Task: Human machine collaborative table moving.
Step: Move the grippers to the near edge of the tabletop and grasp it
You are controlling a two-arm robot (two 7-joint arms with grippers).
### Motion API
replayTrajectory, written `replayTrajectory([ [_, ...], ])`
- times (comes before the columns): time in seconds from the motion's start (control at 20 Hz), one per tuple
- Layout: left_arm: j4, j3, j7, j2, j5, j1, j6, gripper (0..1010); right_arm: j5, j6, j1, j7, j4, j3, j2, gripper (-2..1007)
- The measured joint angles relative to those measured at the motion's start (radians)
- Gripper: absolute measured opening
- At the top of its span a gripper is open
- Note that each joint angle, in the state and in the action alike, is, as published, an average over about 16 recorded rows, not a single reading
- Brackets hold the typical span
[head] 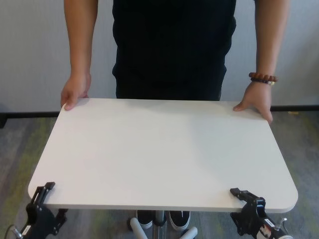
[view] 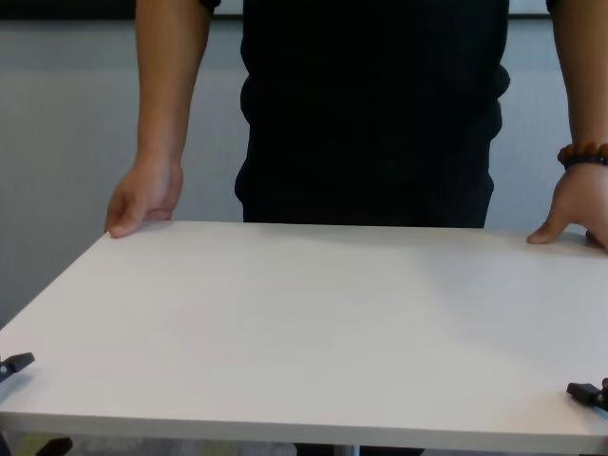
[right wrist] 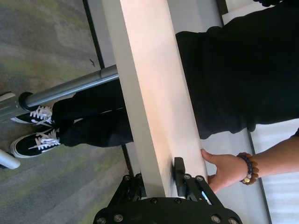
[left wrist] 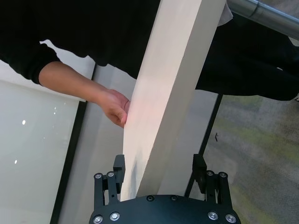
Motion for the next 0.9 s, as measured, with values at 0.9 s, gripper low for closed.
replayTrajectory([
  [0.9, 0.0, 0.0, 0.001, 0.0, 0.0, 0.0, 0.0, 543, 0.001, -0.001, 0.0, 0.0, 0.0, 0.0, 0.0, 295],
])
